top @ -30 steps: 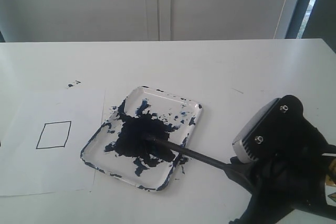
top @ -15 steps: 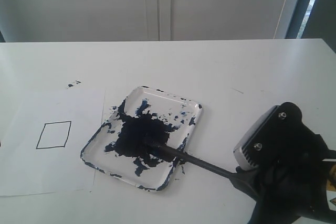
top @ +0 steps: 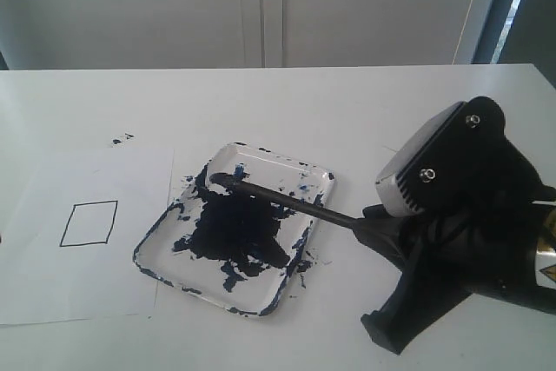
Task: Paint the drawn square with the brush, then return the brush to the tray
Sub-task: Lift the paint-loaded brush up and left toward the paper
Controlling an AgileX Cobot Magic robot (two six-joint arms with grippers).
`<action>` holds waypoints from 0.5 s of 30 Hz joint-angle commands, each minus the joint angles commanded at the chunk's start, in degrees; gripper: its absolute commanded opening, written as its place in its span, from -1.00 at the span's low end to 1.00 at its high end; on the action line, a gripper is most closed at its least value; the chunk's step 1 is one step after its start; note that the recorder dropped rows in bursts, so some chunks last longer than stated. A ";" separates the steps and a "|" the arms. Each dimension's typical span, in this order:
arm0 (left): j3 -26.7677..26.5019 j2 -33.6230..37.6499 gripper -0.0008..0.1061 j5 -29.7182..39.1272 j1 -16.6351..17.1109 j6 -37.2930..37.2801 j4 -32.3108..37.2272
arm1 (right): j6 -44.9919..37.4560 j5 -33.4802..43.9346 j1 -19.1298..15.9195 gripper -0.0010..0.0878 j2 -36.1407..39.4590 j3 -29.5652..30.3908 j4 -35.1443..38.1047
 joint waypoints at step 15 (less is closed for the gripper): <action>-0.10 0.00 -0.99 -3.13 0.00 0.00 0.00 | 0.00 0.24 0.11 -0.98 -1.05 0.00 0.36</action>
